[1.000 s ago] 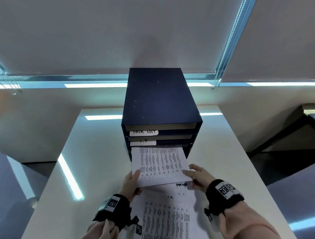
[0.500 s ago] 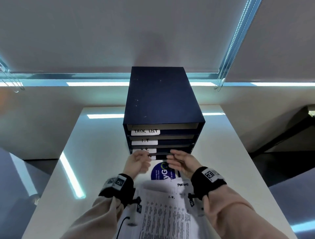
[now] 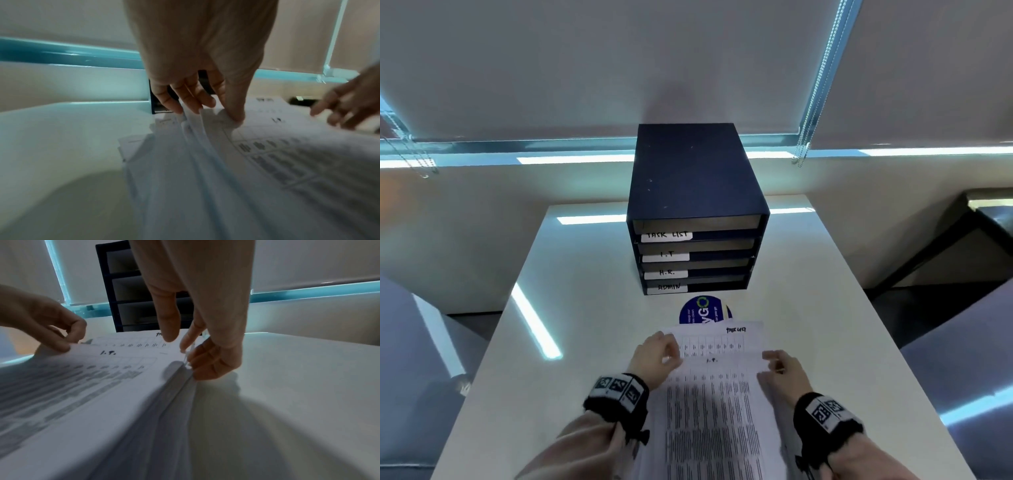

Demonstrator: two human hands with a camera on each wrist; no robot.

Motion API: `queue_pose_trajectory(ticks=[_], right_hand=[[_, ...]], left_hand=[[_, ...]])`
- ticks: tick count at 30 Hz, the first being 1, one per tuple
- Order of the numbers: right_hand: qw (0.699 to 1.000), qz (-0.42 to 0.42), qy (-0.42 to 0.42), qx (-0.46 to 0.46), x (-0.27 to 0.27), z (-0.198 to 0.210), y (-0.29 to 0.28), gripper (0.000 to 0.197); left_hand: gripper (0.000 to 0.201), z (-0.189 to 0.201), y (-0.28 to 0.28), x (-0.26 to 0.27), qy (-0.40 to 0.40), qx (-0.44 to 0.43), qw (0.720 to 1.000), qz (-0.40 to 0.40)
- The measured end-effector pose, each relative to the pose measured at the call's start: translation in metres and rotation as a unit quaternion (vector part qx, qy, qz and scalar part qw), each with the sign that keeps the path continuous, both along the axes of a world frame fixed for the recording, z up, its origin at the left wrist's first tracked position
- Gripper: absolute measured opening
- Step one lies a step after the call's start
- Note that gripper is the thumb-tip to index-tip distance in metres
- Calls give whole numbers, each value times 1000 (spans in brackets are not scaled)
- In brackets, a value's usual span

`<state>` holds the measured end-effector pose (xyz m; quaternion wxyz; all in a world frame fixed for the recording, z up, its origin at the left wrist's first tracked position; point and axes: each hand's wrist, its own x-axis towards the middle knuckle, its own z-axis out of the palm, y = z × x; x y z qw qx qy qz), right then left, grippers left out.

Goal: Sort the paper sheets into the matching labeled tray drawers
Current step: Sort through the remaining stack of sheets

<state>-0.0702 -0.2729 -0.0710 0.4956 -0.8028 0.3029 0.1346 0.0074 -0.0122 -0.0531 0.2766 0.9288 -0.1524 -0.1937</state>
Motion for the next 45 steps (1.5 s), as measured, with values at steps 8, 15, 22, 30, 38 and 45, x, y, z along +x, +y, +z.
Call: queue_pose_trajectory(ticks=[8, 15, 22, 30, 38, 45], right_hand=[[953, -62, -63, 291, 3, 31, 7, 55], [913, -26, -71, 401, 3, 46, 10, 32], [905, -25, -83, 415, 0, 46, 8, 32], [909, -26, -79, 407, -1, 52, 11, 33], [929, -24, -92, 357, -11, 57, 21, 39], [954, -44, -67, 290, 75, 49, 6, 69]], left_hand=[[12, 65, -5, 8, 157, -369, 905, 142], [31, 77, 4, 40, 256, -496, 790, 255], [38, 75, 5, 48, 273, -489, 785, 264], [36, 72, 5, 49, 259, -473, 797, 272], [39, 80, 3, 61, 262, -491, 780, 285], [40, 68, 5, 42, 297, -466, 785, 279]])
